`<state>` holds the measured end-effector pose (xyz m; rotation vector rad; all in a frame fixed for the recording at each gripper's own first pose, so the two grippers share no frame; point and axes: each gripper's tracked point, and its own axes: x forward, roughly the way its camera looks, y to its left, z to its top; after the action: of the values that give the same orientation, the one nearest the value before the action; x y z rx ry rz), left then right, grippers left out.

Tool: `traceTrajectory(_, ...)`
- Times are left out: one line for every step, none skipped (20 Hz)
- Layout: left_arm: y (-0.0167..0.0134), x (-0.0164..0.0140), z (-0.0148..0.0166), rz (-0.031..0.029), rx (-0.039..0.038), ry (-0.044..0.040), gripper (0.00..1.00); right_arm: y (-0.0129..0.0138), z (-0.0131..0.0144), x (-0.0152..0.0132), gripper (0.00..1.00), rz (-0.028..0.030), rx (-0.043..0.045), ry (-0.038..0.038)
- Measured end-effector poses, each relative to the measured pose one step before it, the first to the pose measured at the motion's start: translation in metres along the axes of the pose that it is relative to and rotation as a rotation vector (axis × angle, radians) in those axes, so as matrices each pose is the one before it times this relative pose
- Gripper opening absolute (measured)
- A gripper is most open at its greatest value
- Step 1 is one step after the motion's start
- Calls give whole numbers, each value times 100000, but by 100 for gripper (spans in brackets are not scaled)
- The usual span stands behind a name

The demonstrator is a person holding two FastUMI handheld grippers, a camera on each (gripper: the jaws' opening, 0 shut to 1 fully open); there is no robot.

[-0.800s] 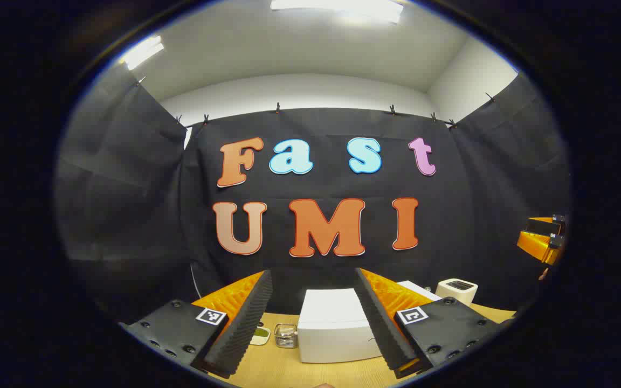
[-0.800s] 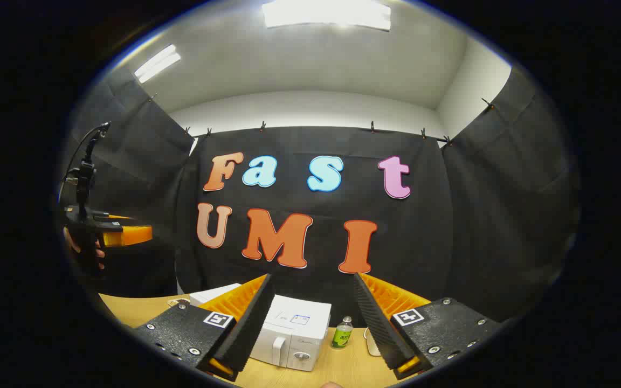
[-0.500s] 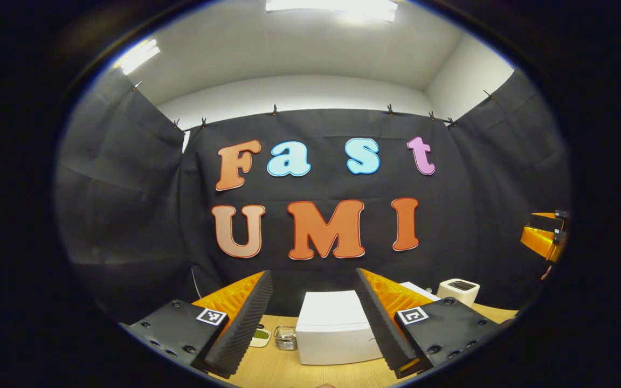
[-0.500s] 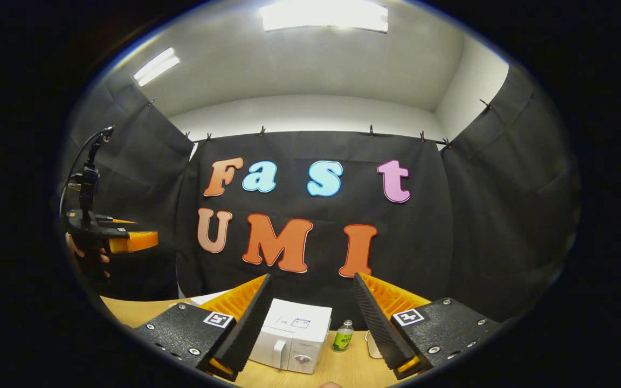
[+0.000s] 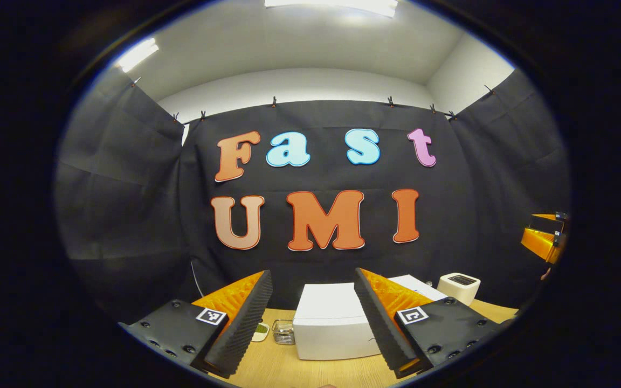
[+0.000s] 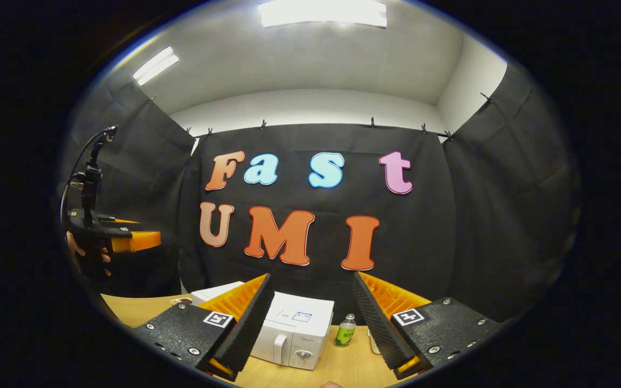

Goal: Open the microwave oven with the left hand, put the food in, and close the microwave oven.

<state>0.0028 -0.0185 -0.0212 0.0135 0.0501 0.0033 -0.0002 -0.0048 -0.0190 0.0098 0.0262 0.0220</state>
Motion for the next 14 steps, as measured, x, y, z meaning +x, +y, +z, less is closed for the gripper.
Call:
traceTrajectory(103,99,-36,344,459,219,97,-278,-243,93,92,-404,-427,515)
traceTrajectory(17,-1,-2,350,544,-95,97,82,-38,42,92,184,-389,-504)
traceTrajectory(83,71,-96,483,178,-45,100,-16,220,-63,92,-109,-377,-834)
traceTrajectory(-60,33,-17,280,-21,32,97,-129,-59,28,92,-404,-699,-489)
traceTrajectory(-92,32,-85,119,-146,261,97,-201,22,-70,93,-756,-581,-246)
traceTrajectory(-92,88,-355,-131,163,433,99,-152,-40,-72,93,-502,-226,-56)
traceTrajectory(-165,88,-111,-65,356,306,100,-70,18,-132,93,-311,394,101)
traceTrajectory(-177,-56,-233,-1,460,156,99,73,-152,-1,93,209,647,161)
traceTrajectory(-172,-8,-20,-17,557,-155,97,6,-40,-143,93,233,577,254)
traceTrajectory(-237,-63,-26,44,447,-481,99,-140,-192,7,93,34,70,209)
traceTrajectory(-168,-43,-53,142,141,-523,99,-338,-143,-74,93,-623,-228,235)
traceTrajectory(-298,54,-89,-115,10,-343,99,-283,-215,-101,93,-552,-81,187)
traceTrajectory(-326,29,-45,-300,-56,-155,99,-67,-282,10,93,-203,319,-36)
traceTrajectory(-412,11,-181,-437,-69,-253,99,-22,-195,-33,93,-206,708,-90)
